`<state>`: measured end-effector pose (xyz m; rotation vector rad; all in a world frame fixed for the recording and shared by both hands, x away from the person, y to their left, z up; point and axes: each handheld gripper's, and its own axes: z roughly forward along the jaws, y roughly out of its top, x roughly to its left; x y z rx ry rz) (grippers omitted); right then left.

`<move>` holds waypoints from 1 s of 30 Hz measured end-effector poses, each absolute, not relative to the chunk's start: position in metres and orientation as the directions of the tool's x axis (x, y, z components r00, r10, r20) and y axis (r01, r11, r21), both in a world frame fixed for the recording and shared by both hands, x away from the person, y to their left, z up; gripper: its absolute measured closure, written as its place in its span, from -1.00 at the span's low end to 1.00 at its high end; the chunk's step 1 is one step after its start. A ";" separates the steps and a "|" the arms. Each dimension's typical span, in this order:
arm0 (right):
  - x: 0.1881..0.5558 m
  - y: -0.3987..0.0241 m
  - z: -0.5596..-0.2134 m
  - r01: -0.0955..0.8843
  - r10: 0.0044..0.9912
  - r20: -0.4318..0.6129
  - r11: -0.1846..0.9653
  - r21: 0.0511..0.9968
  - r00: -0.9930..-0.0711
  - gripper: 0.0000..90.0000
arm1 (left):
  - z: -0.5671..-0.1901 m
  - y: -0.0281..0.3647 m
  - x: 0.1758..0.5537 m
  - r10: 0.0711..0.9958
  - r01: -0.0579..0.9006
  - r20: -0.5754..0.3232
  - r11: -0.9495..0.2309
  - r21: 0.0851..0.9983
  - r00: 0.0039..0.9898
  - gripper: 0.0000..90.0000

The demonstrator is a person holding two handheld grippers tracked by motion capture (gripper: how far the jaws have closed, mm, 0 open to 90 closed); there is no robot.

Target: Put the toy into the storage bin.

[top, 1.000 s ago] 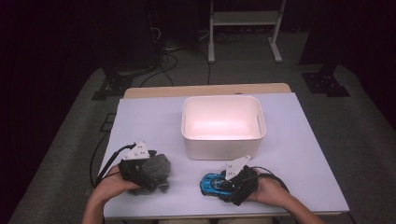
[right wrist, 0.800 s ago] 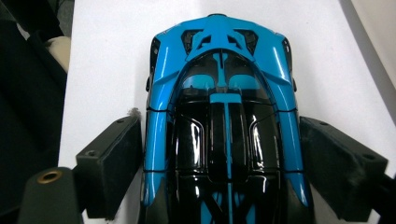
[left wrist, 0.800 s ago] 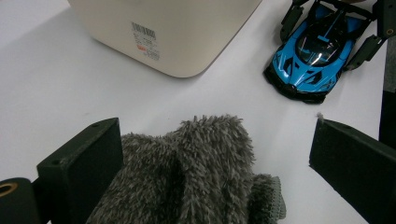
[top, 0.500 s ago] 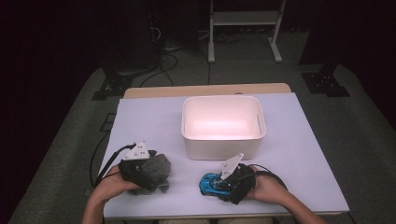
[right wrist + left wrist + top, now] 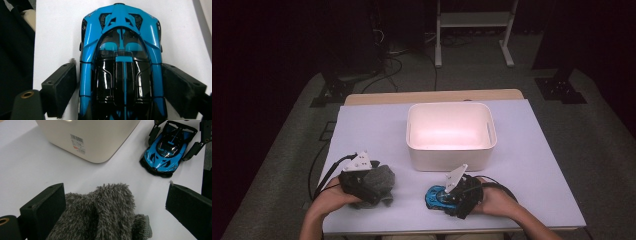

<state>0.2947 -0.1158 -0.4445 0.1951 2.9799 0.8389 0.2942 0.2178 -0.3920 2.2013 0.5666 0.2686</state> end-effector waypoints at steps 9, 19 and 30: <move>0.297 -0.117 -0.442 0.103 0.124 -0.006 0.850 0.516 -0.992 -0.45 | -0.392 0.218 0.294 0.481 0.305 0.001 -0.557 0.773 0.877 -0.95; 0.298 -0.117 -0.442 0.087 0.104 -0.005 0.851 0.517 -0.995 -0.45 | -0.391 0.219 0.294 0.483 0.304 0.002 -0.555 0.774 0.876 -0.95; 0.298 -0.118 -0.441 0.063 0.068 0.010 0.848 0.525 -0.998 -0.44 | -0.391 0.220 0.294 0.485 0.304 0.002 -0.551 0.777 0.875 -0.95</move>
